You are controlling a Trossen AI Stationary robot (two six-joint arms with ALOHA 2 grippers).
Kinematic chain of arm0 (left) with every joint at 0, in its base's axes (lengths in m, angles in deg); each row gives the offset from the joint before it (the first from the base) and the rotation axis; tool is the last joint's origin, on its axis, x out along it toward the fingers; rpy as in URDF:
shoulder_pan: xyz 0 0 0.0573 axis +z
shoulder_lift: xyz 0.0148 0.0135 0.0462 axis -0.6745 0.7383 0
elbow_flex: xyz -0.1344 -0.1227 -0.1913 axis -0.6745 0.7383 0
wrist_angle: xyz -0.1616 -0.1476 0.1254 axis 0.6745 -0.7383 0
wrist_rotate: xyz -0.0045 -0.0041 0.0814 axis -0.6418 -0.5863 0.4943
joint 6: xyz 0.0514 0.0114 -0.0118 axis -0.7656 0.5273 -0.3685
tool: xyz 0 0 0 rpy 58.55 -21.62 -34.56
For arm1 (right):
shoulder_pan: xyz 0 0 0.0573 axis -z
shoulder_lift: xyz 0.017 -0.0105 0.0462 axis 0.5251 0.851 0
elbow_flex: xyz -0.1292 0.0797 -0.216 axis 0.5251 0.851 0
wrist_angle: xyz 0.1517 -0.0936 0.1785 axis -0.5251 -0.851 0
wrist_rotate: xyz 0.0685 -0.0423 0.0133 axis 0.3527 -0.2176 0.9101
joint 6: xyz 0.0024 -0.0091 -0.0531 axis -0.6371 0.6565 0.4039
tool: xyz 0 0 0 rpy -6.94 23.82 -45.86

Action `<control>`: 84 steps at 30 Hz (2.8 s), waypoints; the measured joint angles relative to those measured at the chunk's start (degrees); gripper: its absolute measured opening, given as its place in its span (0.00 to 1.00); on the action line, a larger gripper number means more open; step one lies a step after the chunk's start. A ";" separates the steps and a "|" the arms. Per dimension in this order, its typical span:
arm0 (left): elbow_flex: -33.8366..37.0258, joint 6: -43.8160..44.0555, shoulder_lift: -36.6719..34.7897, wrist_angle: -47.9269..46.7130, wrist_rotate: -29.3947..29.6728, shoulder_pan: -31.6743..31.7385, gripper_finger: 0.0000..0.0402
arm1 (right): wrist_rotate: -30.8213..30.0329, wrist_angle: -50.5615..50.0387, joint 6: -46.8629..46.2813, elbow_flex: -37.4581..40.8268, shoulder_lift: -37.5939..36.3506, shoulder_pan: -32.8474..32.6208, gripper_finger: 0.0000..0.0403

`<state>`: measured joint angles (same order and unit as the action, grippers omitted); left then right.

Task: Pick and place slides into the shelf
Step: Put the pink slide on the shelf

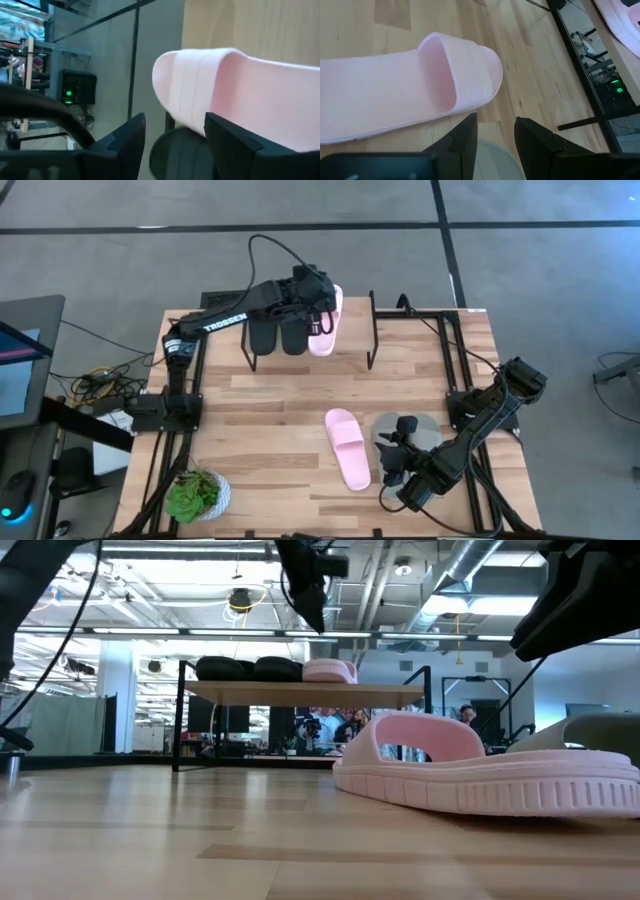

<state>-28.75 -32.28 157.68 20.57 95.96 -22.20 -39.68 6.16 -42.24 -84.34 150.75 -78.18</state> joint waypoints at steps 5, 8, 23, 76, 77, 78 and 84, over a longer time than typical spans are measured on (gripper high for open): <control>0.00 2.55 -6.62 -1.57 0.26 -1.17 0.48 | -0.12 0.23 0.01 0.00 0.00 0.00 0.29; 0.00 4.70 -12.41 -2.22 -0.77 -2.29 0.48 | -0.17 0.82 0.17 0.01 0.00 0.13 0.29; -0.04 18.08 -38.32 -8.65 -10.66 -19.45 0.48 | 15.04 26.67 35.63 0.00 0.00 10.49 0.29; 24.81 29.66 -55.11 -10.63 15.90 -40.98 0.48 | -5.31 4.04 39.05 -16.45 12.04 16.90 0.00; 25.97 29.72 -56.11 -10.06 15.90 -40.99 0.48 | -5.78 1.28 37.99 -17.95 12.04 17.05 0.00; 27.13 29.83 -57.03 -9.46 15.92 -40.97 0.48 | -6.08 -1.54 36.73 -19.44 12.04 17.32 0.00; 32.85 29.91 -61.45 -5.30 15.94 -40.98 0.48 | -7.95 -19.23 26.03 -28.22 12.02 20.67 0.00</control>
<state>4.10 -2.37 96.23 15.27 111.90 -63.18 -47.63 -13.07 -16.21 -112.55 162.77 -57.51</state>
